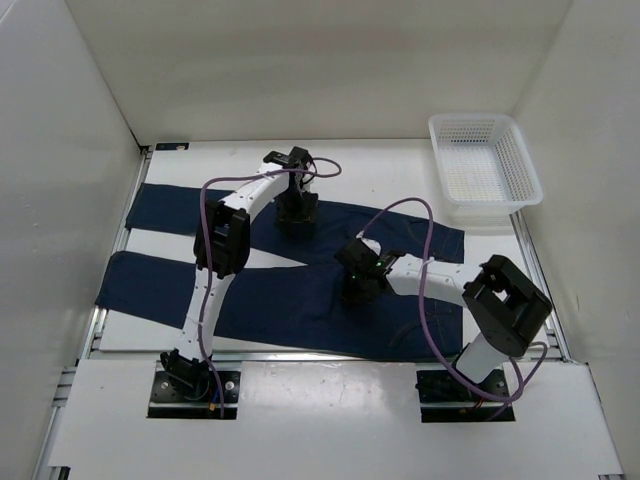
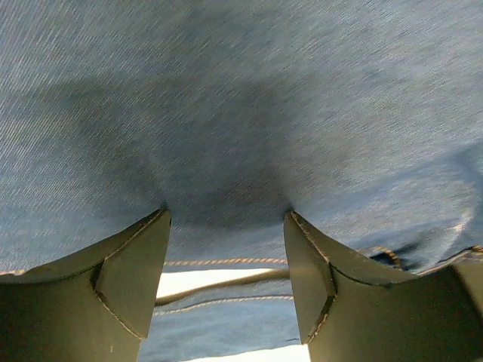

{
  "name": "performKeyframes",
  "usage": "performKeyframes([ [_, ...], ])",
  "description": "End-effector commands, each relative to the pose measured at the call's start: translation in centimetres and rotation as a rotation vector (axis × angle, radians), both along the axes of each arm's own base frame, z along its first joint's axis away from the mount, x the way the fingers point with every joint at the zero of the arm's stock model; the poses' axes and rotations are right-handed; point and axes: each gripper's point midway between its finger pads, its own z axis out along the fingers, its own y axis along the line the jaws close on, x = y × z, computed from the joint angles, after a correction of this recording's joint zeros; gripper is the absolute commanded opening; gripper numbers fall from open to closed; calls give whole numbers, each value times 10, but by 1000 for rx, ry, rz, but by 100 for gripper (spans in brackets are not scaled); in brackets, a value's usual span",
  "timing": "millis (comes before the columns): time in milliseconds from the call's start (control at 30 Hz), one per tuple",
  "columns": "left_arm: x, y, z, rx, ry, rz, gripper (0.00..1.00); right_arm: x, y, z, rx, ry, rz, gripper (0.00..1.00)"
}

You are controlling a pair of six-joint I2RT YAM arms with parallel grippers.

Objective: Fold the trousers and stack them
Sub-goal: Flatten the trousers out

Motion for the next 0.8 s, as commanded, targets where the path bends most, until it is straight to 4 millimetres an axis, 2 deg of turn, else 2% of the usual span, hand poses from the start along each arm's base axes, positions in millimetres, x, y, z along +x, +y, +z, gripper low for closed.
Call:
performKeyframes([
  [0,10,-16,5,-39,-36,-38,73,-54,-65,-49,-189,200,-27,33],
  [100,18,-26,1,-77,-44,-43,73,-56,-79,-37,-203,183,-63,32],
  [133,29,-31,9,-94,-80,-44,73,-58,-81,-32,-193,175,-63,32],
  [200,33,-40,8,-126,-74,-42,73,-63,-90,-25,-208,174,-66,32],
  [233,42,-46,18,-151,-105,-45,73,-62,-94,-23,-220,161,-71,32],
  [300,47,-51,15,-168,-103,-38,73,-62,-100,-20,-234,158,-84,32],
  [333,53,-56,22,-190,-128,-42,73,-65,-104,-19,-240,163,-84,32],
  [367,54,-60,27,-209,-133,-37,73,-63,-109,-18,-250,156,-97,32],
  [467,61,-65,27,-228,-151,-41,73,-57,-112,-4,-256,129,-102,32],
  [500,61,-65,26,-228,-151,-41,73,-53,-110,3,-254,110,-97,32],
  [567,62,-69,41,-254,-170,-38,73,-37,-97,27,-209,48,-67,35],
  [600,65,-70,49,-264,-191,-40,73,-30,-94,42,-189,3,-64,37],
  [633,64,-69,66,-275,-213,-42,73,-27,-96,52,-197,-17,-60,40],
  [667,64,-66,73,-264,-233,-37,73,-12,-92,73,-173,-65,-82,42],
  [700,61,-62,76,-249,-233,-32,73,-5,-99,82,-195,-94,-87,53],
  [733,59,-58,99,-251,-270,-30,73,4,-101,92,-184,-123,-103,56],
  [767,55,-49,93,-208,-265,-27,73,18,-107,101,-173,-141,-141,56],
])
